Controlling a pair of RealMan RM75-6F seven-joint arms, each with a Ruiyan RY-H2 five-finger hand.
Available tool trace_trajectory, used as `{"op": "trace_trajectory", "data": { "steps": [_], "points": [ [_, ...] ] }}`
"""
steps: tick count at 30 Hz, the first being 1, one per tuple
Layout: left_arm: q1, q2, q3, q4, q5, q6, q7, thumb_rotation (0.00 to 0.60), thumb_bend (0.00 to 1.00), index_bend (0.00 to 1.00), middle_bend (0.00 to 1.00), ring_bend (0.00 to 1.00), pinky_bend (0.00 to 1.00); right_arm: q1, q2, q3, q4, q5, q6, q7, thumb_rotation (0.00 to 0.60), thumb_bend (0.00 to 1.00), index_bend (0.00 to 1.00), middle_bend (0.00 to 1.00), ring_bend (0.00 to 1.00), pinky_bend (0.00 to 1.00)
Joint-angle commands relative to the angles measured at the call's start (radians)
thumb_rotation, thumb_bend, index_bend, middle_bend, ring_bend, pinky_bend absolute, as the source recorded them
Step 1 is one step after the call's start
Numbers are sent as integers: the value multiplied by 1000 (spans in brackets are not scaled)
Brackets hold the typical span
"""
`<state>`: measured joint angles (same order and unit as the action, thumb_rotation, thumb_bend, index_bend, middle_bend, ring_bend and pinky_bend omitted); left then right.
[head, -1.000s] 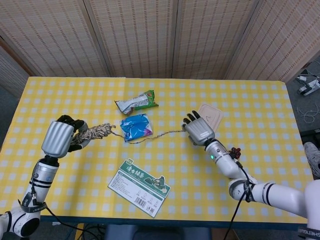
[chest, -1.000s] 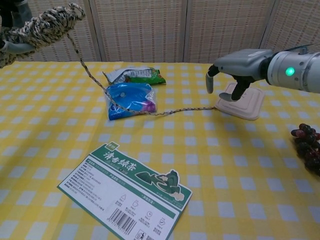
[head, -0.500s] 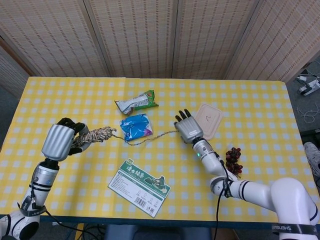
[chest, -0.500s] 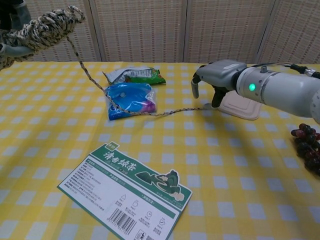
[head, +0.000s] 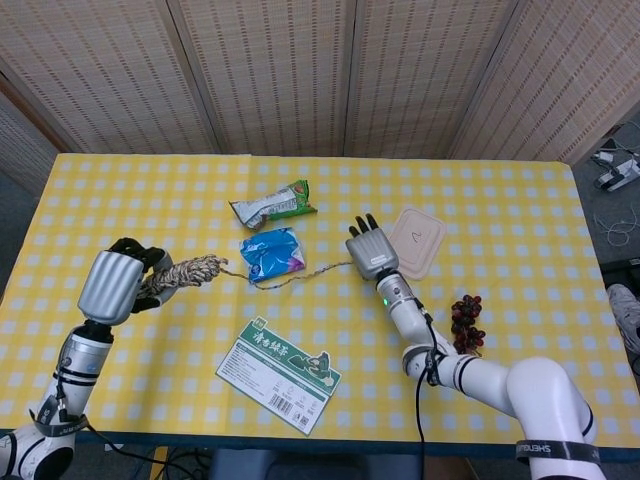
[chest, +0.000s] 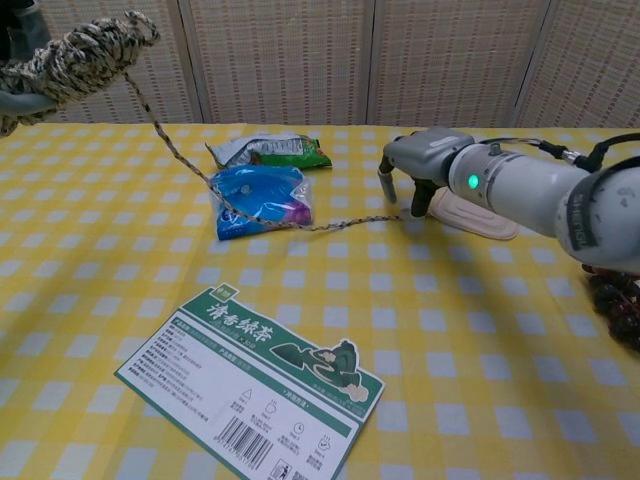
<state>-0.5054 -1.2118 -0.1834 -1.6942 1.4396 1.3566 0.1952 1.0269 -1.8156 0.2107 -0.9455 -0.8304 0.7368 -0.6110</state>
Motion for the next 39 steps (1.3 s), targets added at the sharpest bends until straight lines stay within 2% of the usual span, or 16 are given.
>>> {"op": "trace_trajectory", "data": {
  "steps": [1, 19, 30, 39],
  "points": [
    [2, 1, 0, 0, 2, 1, -2, 599, 305, 725, 790, 589, 371, 10, -25, 5, 39, 16, -15, -9, 600, 284, 472, 196, 28, 0],
    [14, 1, 2, 6, 9, -3, -22, 596, 306, 727, 790, 589, 371, 26, -92, 15, 161, 31, -54, -29, 600, 287, 495, 197, 28, 0],
    [19, -2, 1, 10, 10, -6, -30, 596, 306, 727, 790, 587, 371, 25, -111, 22, 196, 30, -64, -35, 600, 288, 524, 205, 28, 0],
    [23, -3, 1, 15, 8, -8, -33, 596, 306, 729, 790, 586, 371, 26, -123, 35, 217, 40, -81, -39, 600, 331, 544, 214, 28, 0]
  ]
}}
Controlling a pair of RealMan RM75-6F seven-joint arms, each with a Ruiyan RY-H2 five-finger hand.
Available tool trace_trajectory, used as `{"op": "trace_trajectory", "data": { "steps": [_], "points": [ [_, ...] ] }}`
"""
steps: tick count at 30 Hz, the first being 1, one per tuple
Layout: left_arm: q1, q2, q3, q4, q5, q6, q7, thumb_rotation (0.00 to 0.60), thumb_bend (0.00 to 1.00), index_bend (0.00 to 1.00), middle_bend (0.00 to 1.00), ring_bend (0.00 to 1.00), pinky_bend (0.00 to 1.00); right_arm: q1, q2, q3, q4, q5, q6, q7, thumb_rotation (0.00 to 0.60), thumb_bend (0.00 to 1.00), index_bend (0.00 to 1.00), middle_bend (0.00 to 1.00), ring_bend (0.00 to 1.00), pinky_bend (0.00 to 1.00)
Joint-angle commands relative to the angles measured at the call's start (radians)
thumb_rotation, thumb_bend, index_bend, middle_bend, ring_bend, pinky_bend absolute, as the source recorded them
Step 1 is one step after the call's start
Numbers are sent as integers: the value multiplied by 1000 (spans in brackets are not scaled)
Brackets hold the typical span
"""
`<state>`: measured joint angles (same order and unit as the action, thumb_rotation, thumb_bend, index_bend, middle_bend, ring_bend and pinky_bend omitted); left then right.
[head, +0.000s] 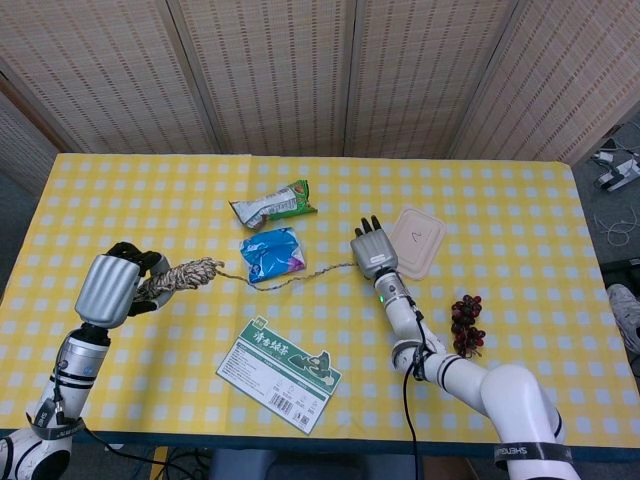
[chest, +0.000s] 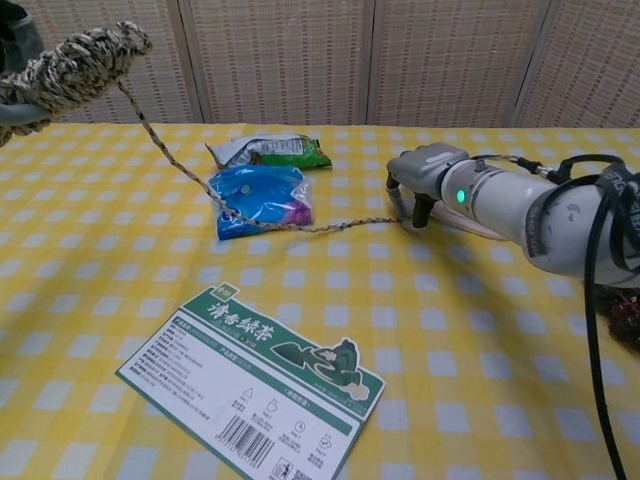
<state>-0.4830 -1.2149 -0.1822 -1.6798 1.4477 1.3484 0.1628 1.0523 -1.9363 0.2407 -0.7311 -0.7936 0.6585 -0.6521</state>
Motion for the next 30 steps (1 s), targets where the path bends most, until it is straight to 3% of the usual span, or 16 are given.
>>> {"op": "trace_trajectory", "data": {
  "steps": [1, 6, 18, 25, 30],
  "points": [
    [1, 0, -1, 1, 0, 0, -2, 597, 306, 729, 790, 586, 371, 1, -4, 6, 4, 3, -3, 4, 600, 342, 549, 217, 28, 0],
    [3, 0, -1, 3, 1, 1, -4, 597, 306, 729, 790, 585, 371, 2, -6, 8, 11, 0, -8, 0, 600, 404, 567, 226, 28, 0],
    [5, 3, -6, 4, 2, 2, -3, 596, 306, 730, 790, 584, 371, -17, 43, 17, -59, -27, 13, 33, 600, 406, 573, 233, 28, 0],
    [0, 8, -27, 13, -25, -4, -3, 598, 305, 730, 790, 584, 371, -57, 140, 15, -206, -72, 59, 82, 600, 409, 578, 241, 28, 0],
    [-13, 11, -66, 15, -85, -21, -11, 598, 305, 730, 790, 584, 371, -98, 257, 7, -393, -154, 130, 130, 600, 413, 579, 244, 28, 0]
  ]
}}
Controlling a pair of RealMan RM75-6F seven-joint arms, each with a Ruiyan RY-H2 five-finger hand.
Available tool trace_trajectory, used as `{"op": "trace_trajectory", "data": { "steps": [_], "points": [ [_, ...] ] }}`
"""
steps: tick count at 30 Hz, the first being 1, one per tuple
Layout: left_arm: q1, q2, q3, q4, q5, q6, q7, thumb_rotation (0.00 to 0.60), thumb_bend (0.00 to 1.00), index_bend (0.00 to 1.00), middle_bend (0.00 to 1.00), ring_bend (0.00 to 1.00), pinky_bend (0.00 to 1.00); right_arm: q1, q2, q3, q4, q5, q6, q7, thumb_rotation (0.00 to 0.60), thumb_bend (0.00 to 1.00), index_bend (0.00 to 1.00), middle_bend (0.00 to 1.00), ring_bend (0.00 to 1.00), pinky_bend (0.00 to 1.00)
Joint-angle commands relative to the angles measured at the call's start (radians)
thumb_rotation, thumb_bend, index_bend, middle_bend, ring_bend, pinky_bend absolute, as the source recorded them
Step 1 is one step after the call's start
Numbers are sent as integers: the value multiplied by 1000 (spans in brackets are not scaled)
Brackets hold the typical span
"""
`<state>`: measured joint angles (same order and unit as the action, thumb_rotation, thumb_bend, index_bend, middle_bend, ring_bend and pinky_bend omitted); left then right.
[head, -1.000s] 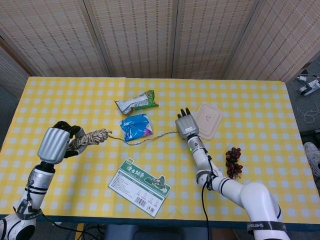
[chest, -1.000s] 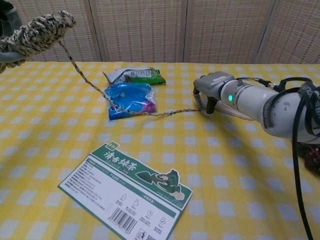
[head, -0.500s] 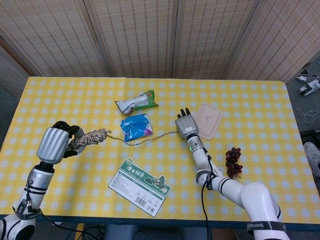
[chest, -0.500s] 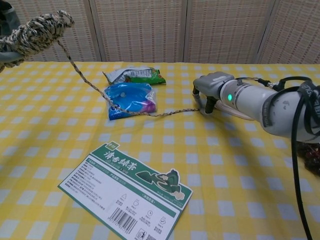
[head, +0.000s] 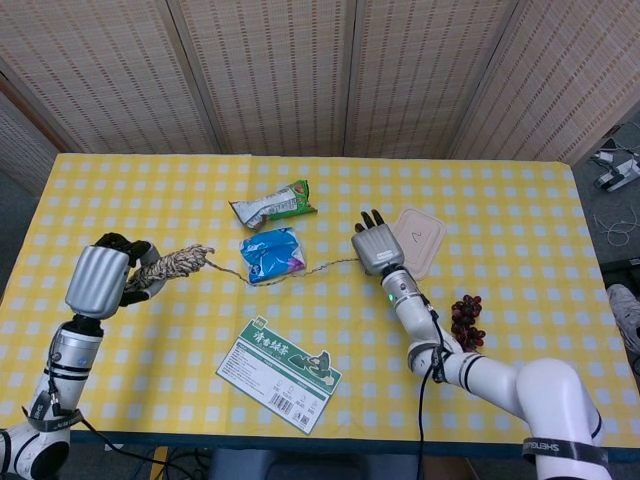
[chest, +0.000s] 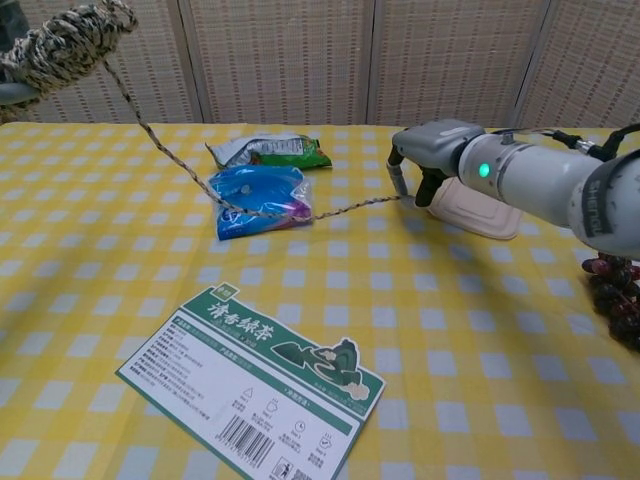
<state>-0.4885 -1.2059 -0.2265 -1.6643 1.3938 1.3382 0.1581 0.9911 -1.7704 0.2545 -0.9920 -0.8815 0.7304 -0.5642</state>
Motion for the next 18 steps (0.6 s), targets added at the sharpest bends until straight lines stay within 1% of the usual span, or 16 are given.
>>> {"op": "trace_trajectory", "data": {
  "steps": [1, 5, 9, 11, 14, 18],
  "points": [
    [-12, 3, -33, -3, -51, -16, -10, 598, 305, 731, 790, 584, 371, -48, 122, -10, -181, -88, 78, 50, 600, 416, 581, 247, 28, 0],
    [-29, 9, -74, -14, -122, -40, -6, 598, 305, 731, 790, 584, 371, -82, 224, -18, -344, -164, 142, 78, 600, 425, 586, 261, 28, 0],
    [-55, 10, -117, -35, -209, -70, 16, 596, 306, 731, 790, 584, 371, -103, 317, -25, -495, -223, 183, 79, 600, 426, 589, 274, 39, 0],
    [-72, 7, -135, -43, -257, -83, 54, 590, 305, 731, 790, 585, 371, -105, 359, -30, -566, -257, 200, 60, 600, 426, 591, 278, 41, 0],
    [-104, -3, -153, -53, -333, -98, 142, 564, 306, 729, 790, 585, 371, -102, 408, -33, -664, -302, 215, 41, 600, 426, 597, 283, 43, 0],
    [-147, -29, -172, -63, -421, -98, 246, 545, 306, 726, 790, 585, 371, -94, 458, -21, -766, -353, 232, 32, 600, 425, 599, 285, 43, 0]
  ]
}}
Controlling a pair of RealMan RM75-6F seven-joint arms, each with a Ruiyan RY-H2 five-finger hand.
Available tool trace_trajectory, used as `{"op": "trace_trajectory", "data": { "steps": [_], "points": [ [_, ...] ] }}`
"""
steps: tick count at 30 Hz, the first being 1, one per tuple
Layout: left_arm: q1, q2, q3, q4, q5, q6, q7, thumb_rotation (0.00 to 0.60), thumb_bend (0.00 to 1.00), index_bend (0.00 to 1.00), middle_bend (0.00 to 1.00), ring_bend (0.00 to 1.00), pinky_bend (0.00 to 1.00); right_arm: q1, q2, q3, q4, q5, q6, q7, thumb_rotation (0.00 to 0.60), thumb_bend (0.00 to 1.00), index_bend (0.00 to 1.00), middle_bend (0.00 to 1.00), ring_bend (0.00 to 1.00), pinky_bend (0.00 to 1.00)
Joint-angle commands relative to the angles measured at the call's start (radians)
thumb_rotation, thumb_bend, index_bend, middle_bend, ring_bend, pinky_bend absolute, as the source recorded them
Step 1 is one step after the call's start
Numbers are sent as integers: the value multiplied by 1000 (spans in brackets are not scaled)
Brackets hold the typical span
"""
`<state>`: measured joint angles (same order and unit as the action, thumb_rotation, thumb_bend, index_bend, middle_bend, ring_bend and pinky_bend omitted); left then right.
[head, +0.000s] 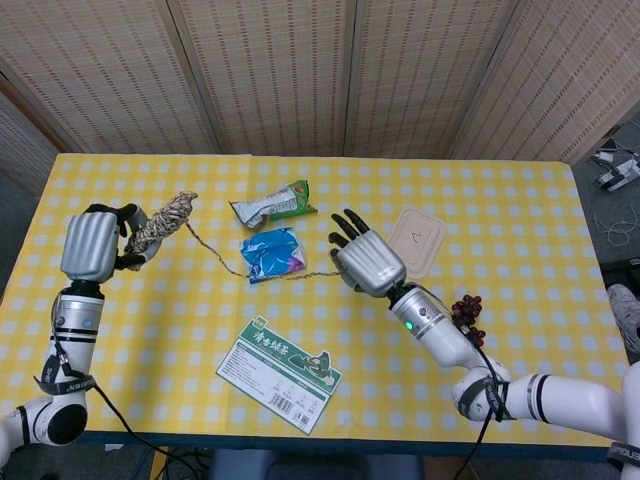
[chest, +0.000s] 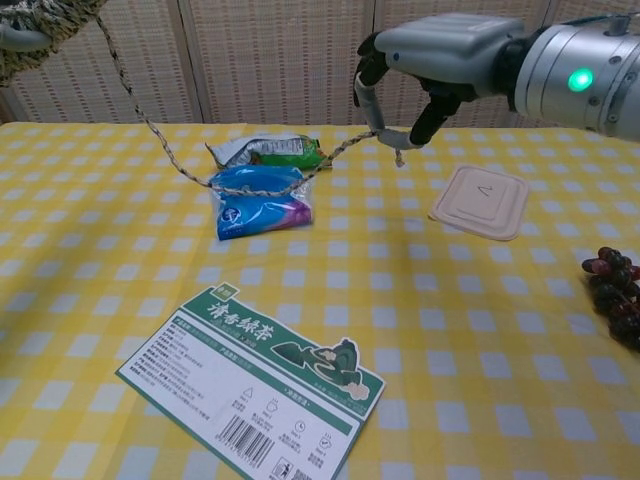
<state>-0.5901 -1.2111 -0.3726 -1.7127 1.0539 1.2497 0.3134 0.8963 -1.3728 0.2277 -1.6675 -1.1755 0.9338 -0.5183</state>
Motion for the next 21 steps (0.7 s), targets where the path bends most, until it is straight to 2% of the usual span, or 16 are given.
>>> {"op": "trace_trajectory", "data": {
  "steps": [1, 4, 13, 21],
  "points": [
    [-59, -33, -30, -18, -103, -6, 120, 543, 306, 726, 790, 585, 371, 5, 73, 13, -114, -71, 34, -15, 600, 425, 599, 285, 43, 0],
    [-85, -55, -34, -21, -141, 6, 179, 550, 305, 725, 792, 585, 371, 15, 91, 30, -152, -85, 37, -7, 600, 425, 599, 285, 47, 0],
    [-170, -148, -18, -7, -228, 28, 334, 564, 305, 724, 795, 587, 371, 73, 100, 130, -223, -59, 52, 42, 600, 429, 599, 285, 49, 0],
    [-202, -214, 7, -15, -207, 50, 346, 580, 306, 724, 795, 586, 371, 145, 78, 194, -214, 35, 42, 30, 600, 435, 599, 285, 49, 0]
  ]
}}
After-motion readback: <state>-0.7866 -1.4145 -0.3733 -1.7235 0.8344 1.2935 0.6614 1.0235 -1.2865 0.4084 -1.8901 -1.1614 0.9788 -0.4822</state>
